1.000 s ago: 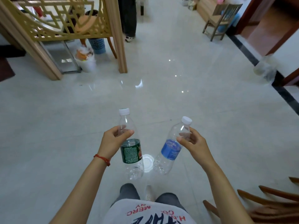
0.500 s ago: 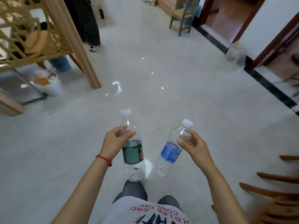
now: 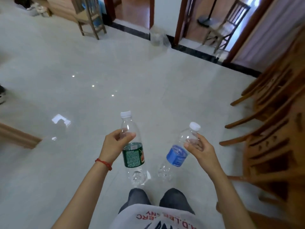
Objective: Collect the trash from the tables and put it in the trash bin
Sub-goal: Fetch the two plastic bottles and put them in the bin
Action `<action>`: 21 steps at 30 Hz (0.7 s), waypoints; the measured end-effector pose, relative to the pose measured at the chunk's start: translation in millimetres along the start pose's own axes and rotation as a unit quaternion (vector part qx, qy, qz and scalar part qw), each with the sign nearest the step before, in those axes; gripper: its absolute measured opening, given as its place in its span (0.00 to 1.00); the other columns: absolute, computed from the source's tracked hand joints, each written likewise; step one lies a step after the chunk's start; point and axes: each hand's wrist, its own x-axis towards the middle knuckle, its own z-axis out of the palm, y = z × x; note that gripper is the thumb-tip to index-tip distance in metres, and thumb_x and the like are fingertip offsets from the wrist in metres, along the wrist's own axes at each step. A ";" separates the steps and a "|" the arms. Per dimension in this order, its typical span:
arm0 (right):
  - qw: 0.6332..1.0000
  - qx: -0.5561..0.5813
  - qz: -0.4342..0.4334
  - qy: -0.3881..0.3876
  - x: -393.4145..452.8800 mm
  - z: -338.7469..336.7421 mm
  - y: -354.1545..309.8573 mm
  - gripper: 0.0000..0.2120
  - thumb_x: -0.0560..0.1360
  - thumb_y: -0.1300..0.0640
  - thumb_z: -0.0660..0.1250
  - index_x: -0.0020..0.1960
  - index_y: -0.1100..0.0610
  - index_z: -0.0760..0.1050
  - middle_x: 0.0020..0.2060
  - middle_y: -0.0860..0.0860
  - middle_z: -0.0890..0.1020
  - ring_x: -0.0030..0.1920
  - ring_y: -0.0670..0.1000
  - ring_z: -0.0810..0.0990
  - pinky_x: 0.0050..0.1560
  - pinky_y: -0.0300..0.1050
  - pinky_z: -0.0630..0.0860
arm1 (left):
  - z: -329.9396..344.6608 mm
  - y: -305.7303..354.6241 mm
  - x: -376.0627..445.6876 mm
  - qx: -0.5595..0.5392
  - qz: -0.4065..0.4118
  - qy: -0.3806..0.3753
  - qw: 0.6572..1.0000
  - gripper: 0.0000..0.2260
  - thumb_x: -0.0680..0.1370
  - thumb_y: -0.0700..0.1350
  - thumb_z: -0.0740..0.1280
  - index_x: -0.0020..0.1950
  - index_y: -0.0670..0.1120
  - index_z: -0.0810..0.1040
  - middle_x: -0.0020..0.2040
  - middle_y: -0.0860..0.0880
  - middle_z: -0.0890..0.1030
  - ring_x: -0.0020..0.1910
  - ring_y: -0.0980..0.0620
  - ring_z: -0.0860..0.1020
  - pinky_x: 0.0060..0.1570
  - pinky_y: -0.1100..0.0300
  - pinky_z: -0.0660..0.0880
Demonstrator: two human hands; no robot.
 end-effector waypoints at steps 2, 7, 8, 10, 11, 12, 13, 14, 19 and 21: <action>0.999 0.011 0.002 0.037 4.0 -12.6 -0.4 0.22 0.71 0.60 0.70 0.61 0.48 0.69 0.49 0.49 0.80 0.50 0.44 0.78 0.41 0.26 0.74 | 16.0 8.6 17.9 0.006 0.006 -0.035 0.999 0.13 0.71 0.44 0.71 0.54 0.45 0.77 0.48 0.47 0.81 0.49 0.48 0.79 0.47 0.60 0.72; 0.993 0.033 0.006 0.113 25.5 -46.2 2.1 0.22 0.71 0.60 0.70 0.60 0.46 0.69 0.49 0.49 0.80 0.50 0.44 0.78 0.43 0.29 0.75 | 60.7 29.8 60.2 0.019 0.013 -0.104 0.994 0.13 0.71 0.44 0.71 0.54 0.45 0.77 0.46 0.49 0.82 0.50 0.49 0.80 0.47 0.61 0.74; 0.992 0.032 0.005 0.122 31.9 -53.3 2.3 0.22 0.71 0.60 0.70 0.61 0.46 0.69 0.50 0.49 0.80 0.50 0.43 0.78 0.43 0.28 0.75 | 70.3 34.1 68.5 0.022 0.015 -0.114 0.993 0.11 0.71 0.44 0.71 0.52 0.46 0.78 0.46 0.49 0.82 0.50 0.49 0.80 0.47 0.61 0.74; 0.991 0.028 0.003 0.133 46.6 -66.6 2.9 0.22 0.71 0.59 0.70 0.62 0.46 0.69 0.50 0.50 0.80 0.51 0.42 0.78 0.44 0.26 0.74 | 90.1 42.6 85.5 0.026 0.017 -0.130 0.991 0.08 0.71 0.44 0.71 0.48 0.48 0.78 0.46 0.49 0.82 0.51 0.48 0.80 0.47 0.61 0.74; 0.990 0.030 0.002 0.136 55.1 -72.6 3.0 0.22 0.71 0.59 0.70 0.62 0.47 0.69 0.51 0.50 0.80 0.51 0.42 0.78 0.44 0.25 0.73 | 100.3 47.2 93.6 0.027 0.018 -0.137 0.990 0.06 0.71 0.44 0.71 0.47 0.50 0.78 0.46 0.49 0.82 0.51 0.48 0.80 0.46 0.62 0.74; 0.990 0.033 0.001 0.140 65.1 -78.7 3.2 0.23 0.71 0.60 0.70 0.62 0.47 0.69 0.51 0.51 0.80 0.51 0.42 0.78 0.43 0.25 0.73 | 110.4 52.2 101.9 0.030 0.020 -0.143 0.989 0.06 0.71 0.44 0.71 0.46 0.50 0.78 0.46 0.49 0.82 0.51 0.49 0.80 0.45 0.63 0.74; 0.989 0.034 -0.001 0.143 76.2 -85.0 2.3 0.22 0.71 0.60 0.70 0.62 0.47 0.69 0.51 0.51 0.80 0.51 0.42 0.78 0.43 0.26 0.73 | 120.6 57.4 110.5 0.032 0.022 -0.148 0.988 0.06 0.71 0.44 0.71 0.46 0.50 0.78 0.46 0.48 0.82 0.51 0.49 0.80 0.44 0.64 0.74; 0.989 0.036 -0.001 0.144 87.9 -91.5 0.7 0.22 0.71 0.60 0.70 0.61 0.47 0.69 0.51 0.51 0.80 0.52 0.43 0.78 0.43 0.27 0.74 | 130.7 62.7 119.5 0.034 0.023 -0.150 0.988 0.07 0.71 0.44 0.71 0.48 0.48 0.78 0.47 0.48 0.82 0.51 0.49 0.80 0.44 0.64 0.74; 0.988 0.062 0.004 0.143 148.7 -129.6 -18.5 0.33 0.53 0.32 0.74 0.54 0.42 0.72 0.49 0.48 0.81 0.51 0.47 0.81 0.50 0.38 0.77 | 178.6 97.1 170.3 0.044 0.023 -0.157 0.986 0.08 0.70 0.45 0.71 0.48 0.49 0.78 0.49 0.45 0.82 0.52 0.47 0.80 0.48 0.59 0.74; 0.986 0.070 0.010 0.151 174.9 -147.0 -25.6 0.43 0.47 0.27 0.72 0.57 0.47 0.73 0.46 0.48 0.81 0.48 0.48 0.81 0.50 0.38 0.76 | 198.4 113.5 191.3 0.040 0.032 -0.157 0.986 0.08 0.69 0.47 0.73 0.46 0.51 0.78 0.48 0.47 0.82 0.51 0.47 0.80 0.48 0.58 0.75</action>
